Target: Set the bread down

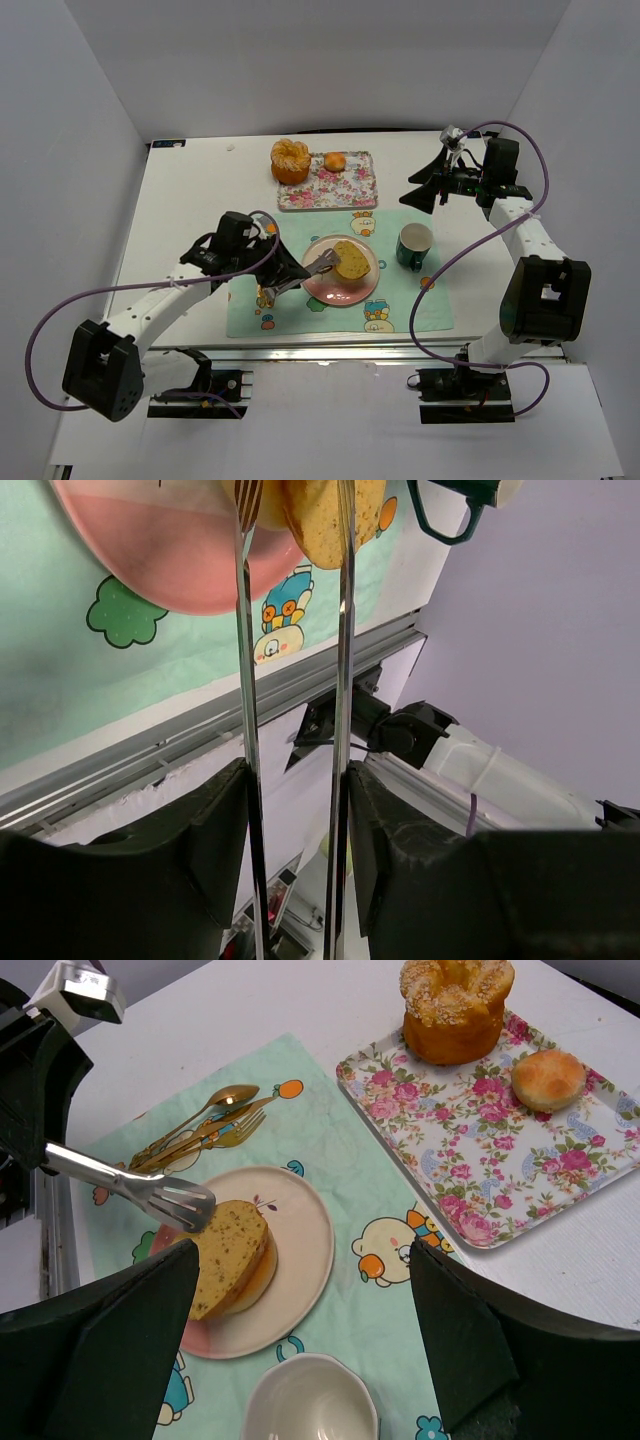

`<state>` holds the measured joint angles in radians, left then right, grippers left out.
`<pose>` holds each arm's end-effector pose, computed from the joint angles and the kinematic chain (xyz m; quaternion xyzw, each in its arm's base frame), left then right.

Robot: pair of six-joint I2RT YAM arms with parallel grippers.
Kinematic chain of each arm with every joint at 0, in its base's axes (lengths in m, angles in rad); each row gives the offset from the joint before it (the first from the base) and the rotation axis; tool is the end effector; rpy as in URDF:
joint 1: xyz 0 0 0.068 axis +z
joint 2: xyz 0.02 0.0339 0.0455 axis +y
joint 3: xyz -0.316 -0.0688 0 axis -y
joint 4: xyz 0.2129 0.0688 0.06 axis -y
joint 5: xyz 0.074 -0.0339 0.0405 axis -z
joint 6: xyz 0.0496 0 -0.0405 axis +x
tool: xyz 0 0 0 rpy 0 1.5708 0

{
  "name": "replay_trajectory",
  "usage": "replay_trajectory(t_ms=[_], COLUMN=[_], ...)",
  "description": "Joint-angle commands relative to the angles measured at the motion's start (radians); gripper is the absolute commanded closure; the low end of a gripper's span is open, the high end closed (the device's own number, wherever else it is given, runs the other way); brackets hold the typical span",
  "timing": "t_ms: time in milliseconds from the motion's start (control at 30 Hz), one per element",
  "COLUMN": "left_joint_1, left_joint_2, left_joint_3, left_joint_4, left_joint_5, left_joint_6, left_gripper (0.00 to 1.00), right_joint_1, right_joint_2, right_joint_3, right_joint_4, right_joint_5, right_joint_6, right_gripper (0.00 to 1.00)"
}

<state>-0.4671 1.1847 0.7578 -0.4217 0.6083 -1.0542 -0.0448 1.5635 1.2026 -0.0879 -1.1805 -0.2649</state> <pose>0.1618 -0.1133 0.2866 -0.1570 0.8850 -0.4353 0.0510 0.3235 0.0314 0.3702 -0.3716 0.6667 0.3974 0.5094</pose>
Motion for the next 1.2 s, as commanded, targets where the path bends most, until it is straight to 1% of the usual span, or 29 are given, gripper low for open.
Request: replay_trajectory(t_ms=[0,167,267,400,500,600,633,700,767,800,833,867,900,933,1000,1033,1100,1133,1167], left_joint_1=[-0.002,0.015,0.025,0.039,0.054,0.067,0.068,0.076,0.091,0.099,0.11,0.136,0.149,0.16,0.192,0.206,0.223,0.232,0.245], left_joint_2=[-0.046,-0.073,-0.085,-0.092,-0.1,-0.083,-0.077,-0.053,-0.039,-0.03,-0.025,-0.022,-0.025,-0.028,-0.045,-0.054,-0.066,-0.08,-0.085], left_joint_3=[0.043,0.063,0.096,0.136,0.17,0.219,0.233,0.259,0.301,0.311,0.346,0.366,0.386,0.403,0.417,0.401,0.33,0.302,0.24], left_joint_4=[-0.031,-0.06,-0.115,-0.247,-0.264,-0.256,-0.252,-0.243,-0.241,-0.241,-0.252,-0.274,-0.285,-0.288,-0.263,-0.234,-0.114,-0.065,0.027], left_joint_5=[-0.013,-0.027,-0.025,-0.021,-0.015,-0.01,-0.01,-0.008,-0.018,-0.025,-0.069,-0.111,-0.157,-0.268,-0.381,-0.475,-0.539,-0.551,-0.583], left_joint_6=[0.013,0.014,0.042,0.098,0.105,0.106,0.106,0.112,0.126,0.137,0.154,0.202,0.235,0.265,0.367,0.394,0.515,0.57,0.702], left_gripper=[0.48,0.48,0.48,0.49,0.5,0.56,0.62,0.67,0.76,0.77,0.8,0.87,0.88,0.88,0.88,0.87,0.87,0.89,0.92], right_joint_1=[-0.004,-0.003,-0.003,-0.003,-0.003,-0.003,-0.003,-0.003,-0.003,-0.003,-0.003,-0.004,-0.003,-0.003,-0.003,-0.003,-0.001,-0.001,0.0], right_joint_2=[0.006,0.004,0.001,0.006,0.007,0.007,0.007,0.004,0.001,0.001,0.0,-0.002,-0.003,-0.005,-0.006,-0.006,-0.003,-0.005,-0.005], right_joint_3=[0.029,0.018,0.012,0.015,0.018,0.018,0.017,0.017,0.017,0.017,0.02,0.02,0.02,0.02,0.015,0.015,0.017,0.018,0.021], right_joint_4=[-0.004,-0.006,-0.004,-0.004,-0.003,-0.004,-0.003,-0.003,-0.004,-0.006,-0.01,-0.013,-0.021,-0.024,-0.024,-0.024,-0.024,-0.024,-0.026], right_joint_5=[-0.008,-0.01,-0.013,-0.013,-0.013,-0.014,-0.014,-0.014,-0.014,-0.013,-0.011,-0.011,-0.01,-0.008,-0.007,-0.01,-0.011,-0.013,-0.016], right_joint_6=[0.0,-0.005,-0.007,-0.008,-0.007,-0.007,-0.007,-0.008,-0.013,-0.014,-0.022,-0.028,-0.033,-0.036,-0.04,-0.039,-0.036,-0.037,-0.039], right_gripper=[0.11,0.11,0.11,0.11,0.11,0.1,0.11,0.11,0.11,0.11,0.11,0.11,0.1,0.11,0.11,0.11,0.11,0.11,0.11])
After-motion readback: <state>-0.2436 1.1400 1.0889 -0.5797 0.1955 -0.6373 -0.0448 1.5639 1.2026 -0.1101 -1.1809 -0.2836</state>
